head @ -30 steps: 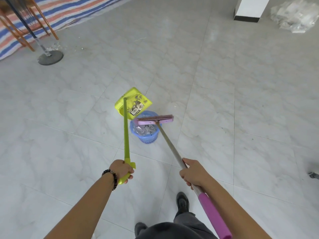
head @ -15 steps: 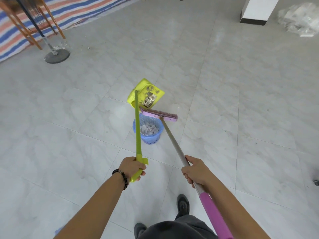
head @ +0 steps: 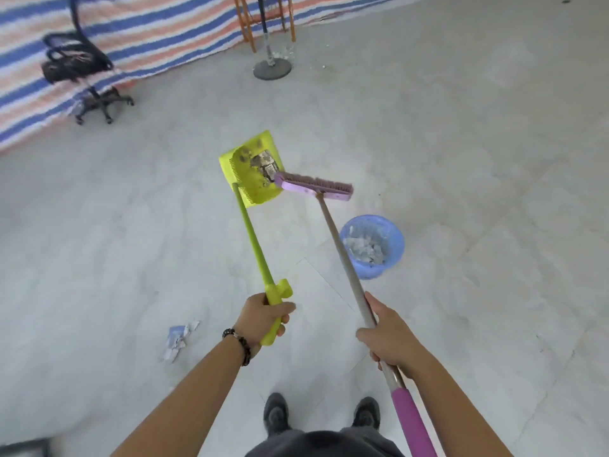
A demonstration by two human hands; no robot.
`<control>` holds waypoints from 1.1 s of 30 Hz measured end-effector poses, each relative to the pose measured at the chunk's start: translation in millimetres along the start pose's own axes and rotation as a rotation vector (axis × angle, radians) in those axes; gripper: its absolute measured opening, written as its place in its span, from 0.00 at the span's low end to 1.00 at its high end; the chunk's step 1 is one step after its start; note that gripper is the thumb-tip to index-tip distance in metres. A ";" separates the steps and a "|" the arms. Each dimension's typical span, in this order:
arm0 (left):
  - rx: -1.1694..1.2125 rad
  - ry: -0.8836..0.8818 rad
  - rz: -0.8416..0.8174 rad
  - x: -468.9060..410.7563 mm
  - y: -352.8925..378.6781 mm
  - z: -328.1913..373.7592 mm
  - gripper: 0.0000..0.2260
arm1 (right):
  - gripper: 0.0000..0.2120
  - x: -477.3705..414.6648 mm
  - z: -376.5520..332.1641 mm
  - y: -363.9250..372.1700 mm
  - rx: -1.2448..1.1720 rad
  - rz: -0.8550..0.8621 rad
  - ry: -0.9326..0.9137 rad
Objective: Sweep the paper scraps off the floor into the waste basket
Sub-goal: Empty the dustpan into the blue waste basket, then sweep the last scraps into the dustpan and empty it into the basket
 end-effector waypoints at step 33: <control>1.194 -0.315 1.012 165.3 -314.7 -259.2 0.05 | 0.15 -103.3 -155.1 536.4 1.255 -0.964 -0.298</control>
Point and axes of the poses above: each hand's wrist, its own x-axis away from the middle knuckle, its own y-axis out of the palm, z = x × y, the point moved 2 cm from there along -x, towards the middle knuckle, and after that the axes turned 2 degrees about x, right-handed, at the moved point
